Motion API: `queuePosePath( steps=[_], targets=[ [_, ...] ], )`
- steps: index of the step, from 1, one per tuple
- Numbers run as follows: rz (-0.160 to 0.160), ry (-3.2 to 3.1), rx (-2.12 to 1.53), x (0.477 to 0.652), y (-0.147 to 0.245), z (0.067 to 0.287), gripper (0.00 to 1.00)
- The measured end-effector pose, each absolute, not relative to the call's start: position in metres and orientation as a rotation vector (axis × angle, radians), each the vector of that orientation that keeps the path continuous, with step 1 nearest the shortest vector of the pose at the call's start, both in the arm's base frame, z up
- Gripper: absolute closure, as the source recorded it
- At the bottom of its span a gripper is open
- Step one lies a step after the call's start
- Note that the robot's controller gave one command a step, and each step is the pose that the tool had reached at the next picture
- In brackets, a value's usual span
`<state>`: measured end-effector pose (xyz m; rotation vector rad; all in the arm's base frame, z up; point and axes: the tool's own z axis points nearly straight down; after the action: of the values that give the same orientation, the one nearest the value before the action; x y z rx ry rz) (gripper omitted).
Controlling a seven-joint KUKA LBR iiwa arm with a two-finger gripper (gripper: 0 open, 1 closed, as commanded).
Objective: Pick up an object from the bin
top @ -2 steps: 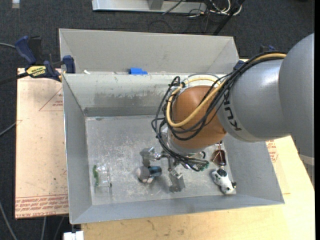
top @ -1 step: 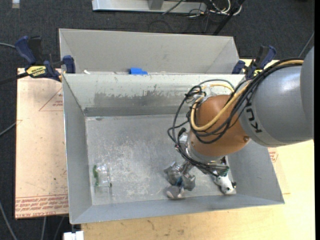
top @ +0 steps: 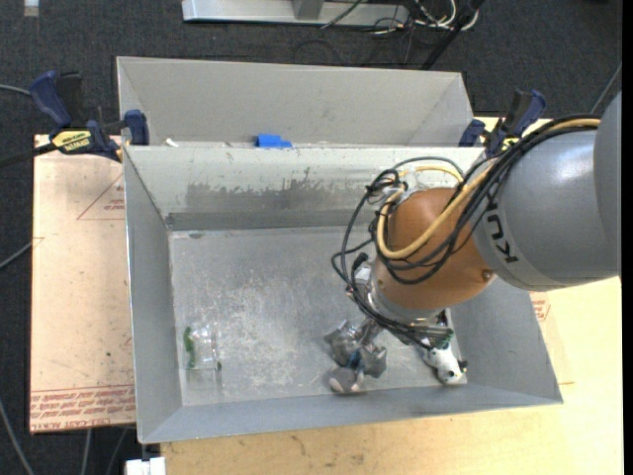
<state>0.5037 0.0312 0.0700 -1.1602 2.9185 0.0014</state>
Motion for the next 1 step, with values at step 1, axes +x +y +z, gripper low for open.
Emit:
queuePosePath(
  steps=[1],
  targets=[
    [0.002, 2.93, -1.135, 0.5096, 0.0585, 0.1024, 1.0]
  ],
)
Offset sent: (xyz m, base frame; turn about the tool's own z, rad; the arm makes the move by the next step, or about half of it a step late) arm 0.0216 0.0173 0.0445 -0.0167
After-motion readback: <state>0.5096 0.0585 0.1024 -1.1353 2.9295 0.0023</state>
